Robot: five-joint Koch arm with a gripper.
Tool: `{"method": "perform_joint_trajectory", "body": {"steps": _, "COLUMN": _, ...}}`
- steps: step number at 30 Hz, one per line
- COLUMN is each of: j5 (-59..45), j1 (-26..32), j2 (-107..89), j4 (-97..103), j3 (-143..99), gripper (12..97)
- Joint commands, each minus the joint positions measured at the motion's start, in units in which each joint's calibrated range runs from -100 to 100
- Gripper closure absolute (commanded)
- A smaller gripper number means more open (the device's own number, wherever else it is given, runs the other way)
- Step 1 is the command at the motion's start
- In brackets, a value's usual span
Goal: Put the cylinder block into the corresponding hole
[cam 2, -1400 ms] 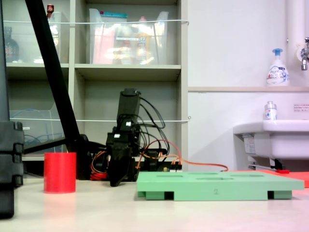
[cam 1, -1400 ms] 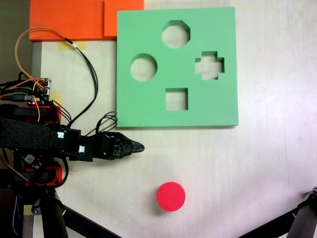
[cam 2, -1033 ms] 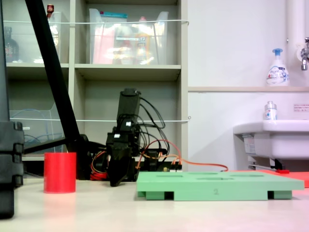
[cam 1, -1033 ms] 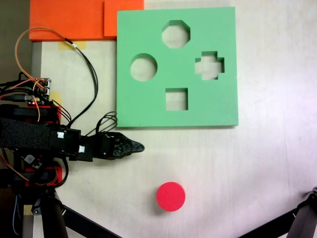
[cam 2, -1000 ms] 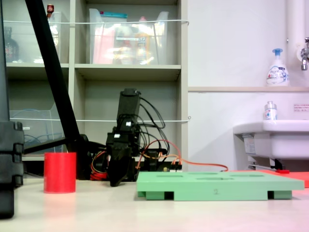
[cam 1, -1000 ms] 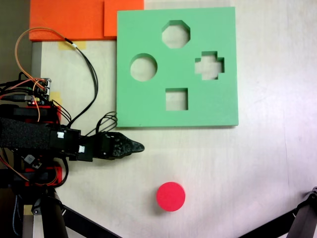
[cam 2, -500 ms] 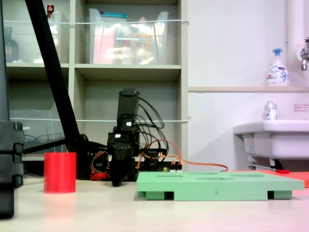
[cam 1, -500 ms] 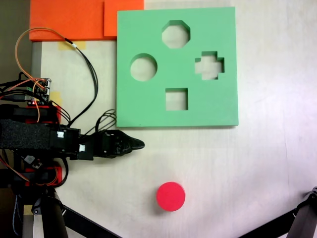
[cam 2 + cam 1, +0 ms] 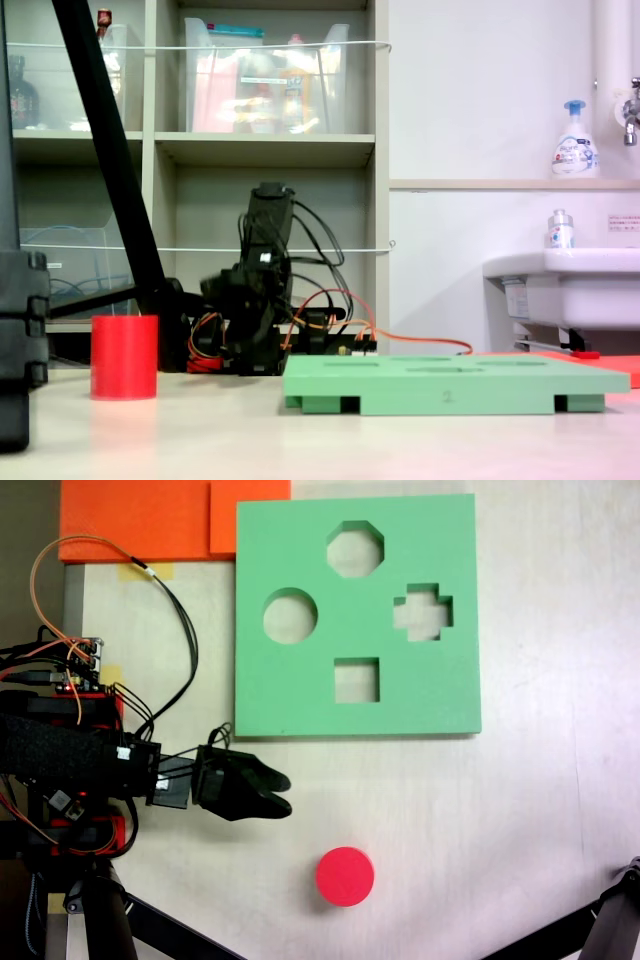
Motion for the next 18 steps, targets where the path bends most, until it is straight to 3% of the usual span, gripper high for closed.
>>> {"method": "perform_joint_trajectory", "body": {"steps": 1, "j5": 10.45, "j1": -0.24, "j2": -0.55, "j4": 25.29, "j3": -0.98, "gripper": 58.0}}
{"method": "perform_joint_trajectory", "body": {"steps": 4, "j5": 20.32, "j1": -1.66, "j2": -0.55, "j4": 31.84, "j3": -0.98, "gripper": 57.0}}
{"method": "perform_joint_trajectory", "body": {"steps": 9, "j5": 31.01, "j1": -3.81, "j2": -0.55, "j4": 26.06, "j3": -0.88, "gripper": 55.5}}
{"method": "perform_joint_trajectory", "body": {"steps": 18, "j5": 37.95, "j1": -5.76, "j2": 6.02, "j4": 16.33, "j3": 1.61, "gripper": 59.2}}
